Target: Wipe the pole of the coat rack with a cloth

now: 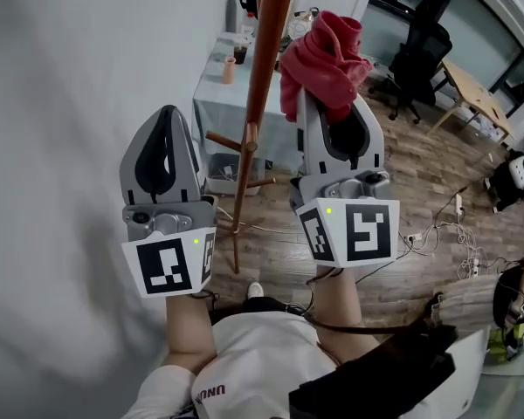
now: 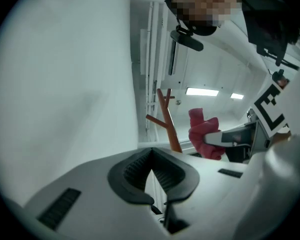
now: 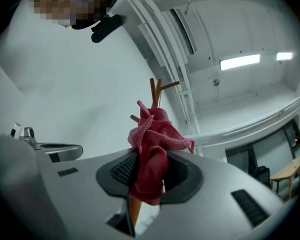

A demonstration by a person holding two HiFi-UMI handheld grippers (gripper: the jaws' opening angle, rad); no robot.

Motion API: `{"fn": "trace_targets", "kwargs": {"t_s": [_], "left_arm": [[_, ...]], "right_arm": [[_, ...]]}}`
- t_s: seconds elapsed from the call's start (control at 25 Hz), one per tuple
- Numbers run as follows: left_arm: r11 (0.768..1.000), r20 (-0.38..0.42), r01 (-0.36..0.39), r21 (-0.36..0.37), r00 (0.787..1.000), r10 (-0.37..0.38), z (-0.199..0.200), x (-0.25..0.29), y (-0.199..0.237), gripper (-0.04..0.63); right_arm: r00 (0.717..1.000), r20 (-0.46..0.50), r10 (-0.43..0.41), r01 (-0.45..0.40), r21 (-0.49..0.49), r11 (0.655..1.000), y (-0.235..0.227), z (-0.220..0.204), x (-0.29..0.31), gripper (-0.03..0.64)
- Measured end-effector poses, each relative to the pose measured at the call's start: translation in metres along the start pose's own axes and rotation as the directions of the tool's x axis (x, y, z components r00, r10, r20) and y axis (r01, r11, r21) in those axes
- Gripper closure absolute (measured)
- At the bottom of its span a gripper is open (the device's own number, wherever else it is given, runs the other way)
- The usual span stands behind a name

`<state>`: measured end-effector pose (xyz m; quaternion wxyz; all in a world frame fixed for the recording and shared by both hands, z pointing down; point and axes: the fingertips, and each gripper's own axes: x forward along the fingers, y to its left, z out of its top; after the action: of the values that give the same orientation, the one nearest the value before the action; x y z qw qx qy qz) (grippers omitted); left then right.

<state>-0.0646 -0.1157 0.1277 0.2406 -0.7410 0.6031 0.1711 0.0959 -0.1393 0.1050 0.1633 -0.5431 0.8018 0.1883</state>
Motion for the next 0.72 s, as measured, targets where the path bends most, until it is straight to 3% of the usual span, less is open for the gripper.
{"fn": "trace_targets", "kwargs": {"t_s": [0.16, 0.52, 0.72], "left_arm": [[1.0, -0.013, -0.006, -0.003, 1.0, 0.006, -0.007, 0.002, -0.007, 0.581], [1.0, -0.046, -0.014, 0.005, 0.999, 0.014, -0.014, 0.022, 0.008, 0.582], [1.0, -0.026, 0.003, 0.001, 1.0, -0.003, -0.004, 0.025, 0.017, 0.582]], "right_arm": [[0.998, 0.042, 0.055, -0.055, -0.01, 0.998, -0.006, 0.006, 0.014, 0.503], [0.992, 0.108, 0.071, -0.073, 0.012, 0.997, -0.015, 0.026, 0.047, 0.503], [0.986, 0.148, 0.078, -0.075, -0.027, 0.997, -0.007, 0.046, 0.061, 0.503]]}}
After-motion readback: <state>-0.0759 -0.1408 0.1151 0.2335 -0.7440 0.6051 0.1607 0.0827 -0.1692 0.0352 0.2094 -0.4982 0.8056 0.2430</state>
